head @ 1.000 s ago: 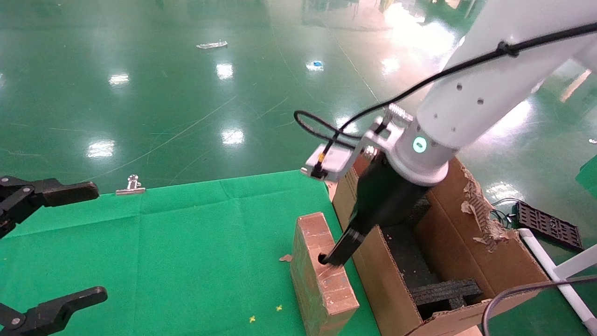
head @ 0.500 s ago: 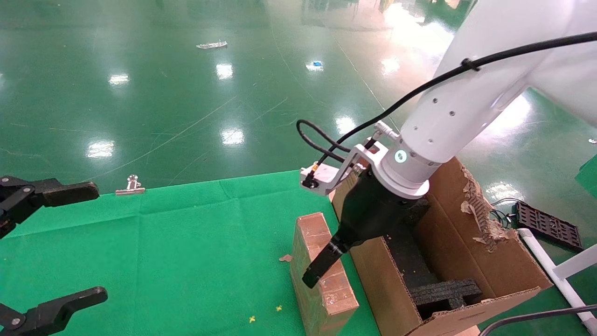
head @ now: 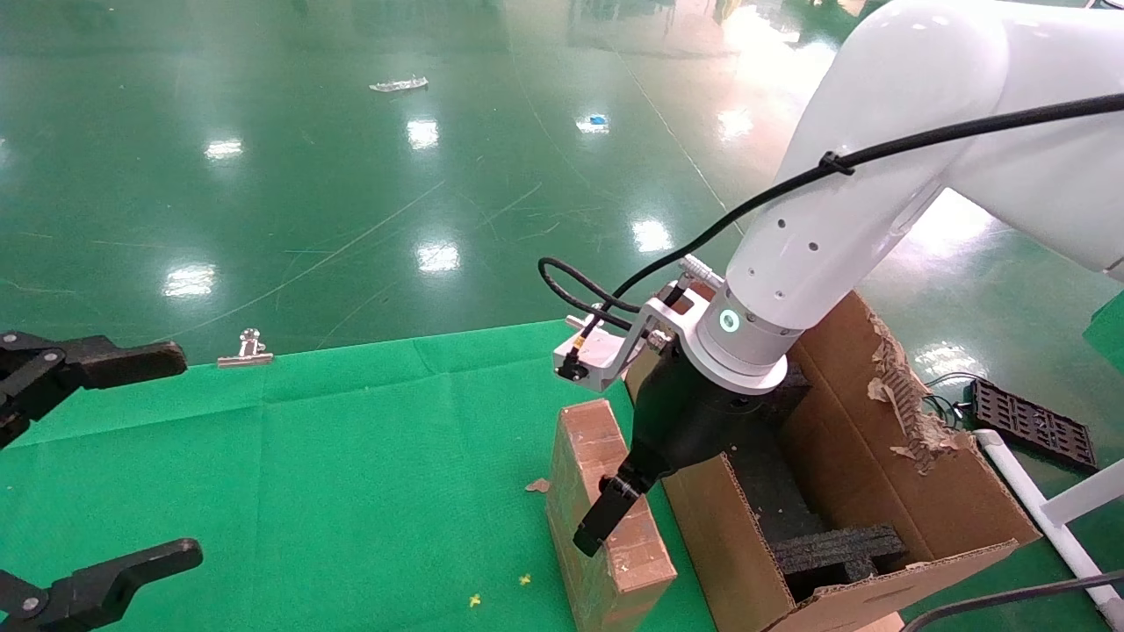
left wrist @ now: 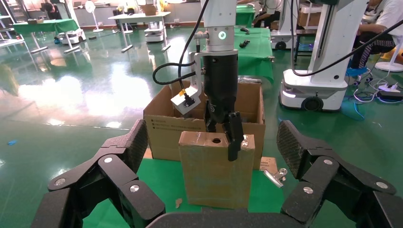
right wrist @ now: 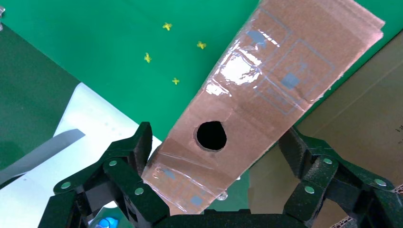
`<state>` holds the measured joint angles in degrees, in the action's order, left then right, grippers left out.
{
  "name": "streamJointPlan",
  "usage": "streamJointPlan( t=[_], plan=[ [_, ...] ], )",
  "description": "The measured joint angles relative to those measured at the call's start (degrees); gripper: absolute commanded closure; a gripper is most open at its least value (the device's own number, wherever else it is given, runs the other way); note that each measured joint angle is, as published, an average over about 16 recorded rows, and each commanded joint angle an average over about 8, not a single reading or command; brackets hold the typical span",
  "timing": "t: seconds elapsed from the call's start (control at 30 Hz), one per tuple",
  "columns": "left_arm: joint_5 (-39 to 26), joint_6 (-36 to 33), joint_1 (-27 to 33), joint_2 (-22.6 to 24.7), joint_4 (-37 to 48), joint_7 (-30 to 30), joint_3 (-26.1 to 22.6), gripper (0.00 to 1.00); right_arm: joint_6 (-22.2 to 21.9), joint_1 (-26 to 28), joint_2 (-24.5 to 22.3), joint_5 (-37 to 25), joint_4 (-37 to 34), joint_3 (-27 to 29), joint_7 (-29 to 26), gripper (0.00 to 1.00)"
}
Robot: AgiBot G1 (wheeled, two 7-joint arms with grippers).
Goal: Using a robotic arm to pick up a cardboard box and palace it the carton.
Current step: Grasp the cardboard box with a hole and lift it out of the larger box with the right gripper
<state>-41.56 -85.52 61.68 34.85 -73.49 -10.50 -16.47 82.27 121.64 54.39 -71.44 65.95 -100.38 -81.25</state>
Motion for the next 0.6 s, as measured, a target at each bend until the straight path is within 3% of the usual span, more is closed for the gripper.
streamJointPlan(
  t=[0.6],
  plan=[
    [0.0,0.0,0.0,0.0,0.0,0.0,-0.1,1.00,-0.8,-0.6,-1.9,-0.7,1.4,-0.4,0.0,1.00]
  ],
)
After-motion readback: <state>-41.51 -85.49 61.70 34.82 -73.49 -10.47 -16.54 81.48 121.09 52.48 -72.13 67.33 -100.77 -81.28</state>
